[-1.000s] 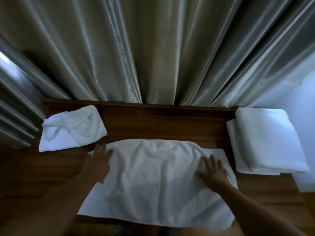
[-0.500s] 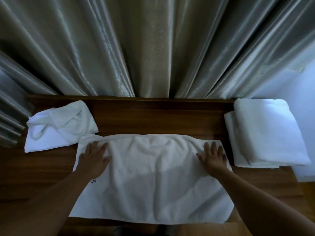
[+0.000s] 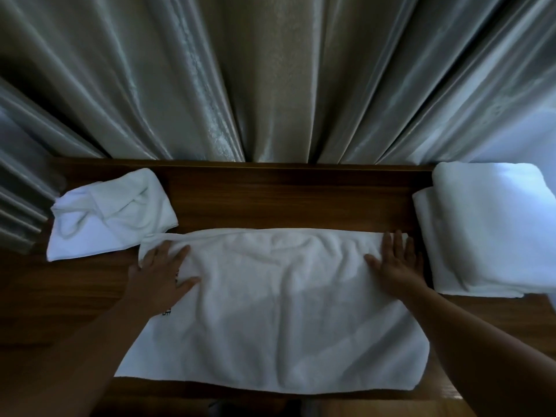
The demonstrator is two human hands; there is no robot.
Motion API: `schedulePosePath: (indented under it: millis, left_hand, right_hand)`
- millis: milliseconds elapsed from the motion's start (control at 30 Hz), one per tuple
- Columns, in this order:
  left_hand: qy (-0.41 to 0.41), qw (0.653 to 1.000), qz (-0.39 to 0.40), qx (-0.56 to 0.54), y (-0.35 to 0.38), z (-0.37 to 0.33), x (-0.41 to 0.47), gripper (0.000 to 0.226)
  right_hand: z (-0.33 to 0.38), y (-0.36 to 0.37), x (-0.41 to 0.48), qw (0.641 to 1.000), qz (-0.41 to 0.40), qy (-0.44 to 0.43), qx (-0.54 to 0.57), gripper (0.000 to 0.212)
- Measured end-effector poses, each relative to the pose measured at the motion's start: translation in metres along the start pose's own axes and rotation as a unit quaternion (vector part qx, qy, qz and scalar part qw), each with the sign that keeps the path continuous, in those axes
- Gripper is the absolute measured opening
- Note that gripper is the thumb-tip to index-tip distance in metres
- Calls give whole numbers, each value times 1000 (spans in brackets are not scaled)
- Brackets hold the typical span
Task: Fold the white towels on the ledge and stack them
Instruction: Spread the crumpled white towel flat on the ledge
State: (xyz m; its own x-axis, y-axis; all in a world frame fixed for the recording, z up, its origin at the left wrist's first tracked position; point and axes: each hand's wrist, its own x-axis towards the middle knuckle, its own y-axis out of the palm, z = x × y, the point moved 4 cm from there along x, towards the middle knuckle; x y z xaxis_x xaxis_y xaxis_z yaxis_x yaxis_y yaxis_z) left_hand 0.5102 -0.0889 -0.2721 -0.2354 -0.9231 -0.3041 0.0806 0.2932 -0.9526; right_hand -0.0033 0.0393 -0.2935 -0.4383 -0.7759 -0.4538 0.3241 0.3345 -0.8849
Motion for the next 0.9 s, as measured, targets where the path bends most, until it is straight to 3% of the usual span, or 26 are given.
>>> schedulePosePath:
  millis: [67,167,300,567,700,900]
  left_hand:
    - [-6,1000,25,3,1,0,-5,93]
    - [10,1000,1,-3,-8,2,-5,93]
    - [25,996,-82,-12,-23,6,10,86]
    - [10,999,19,-47,-5,6,39,100]
    - [-16,993,20,-119,-6,14,42,83]
    - [-97,968,-85,-216,-23,50,66,81]
  right_hand:
    - [-5,-1,1,1000,13,-7,-6,90]
    - [-11,-2,2,1000,12,-14,-19,98]
    - [-1,-7,-11,997,-62,-52,-9,79]
    - [-1,16,-26,998,-27,-57,5,79]
    - [-1,15,-26,997,-36,-67,8,78]
    - [-5,18,-25,997,-52,-62,0,84]
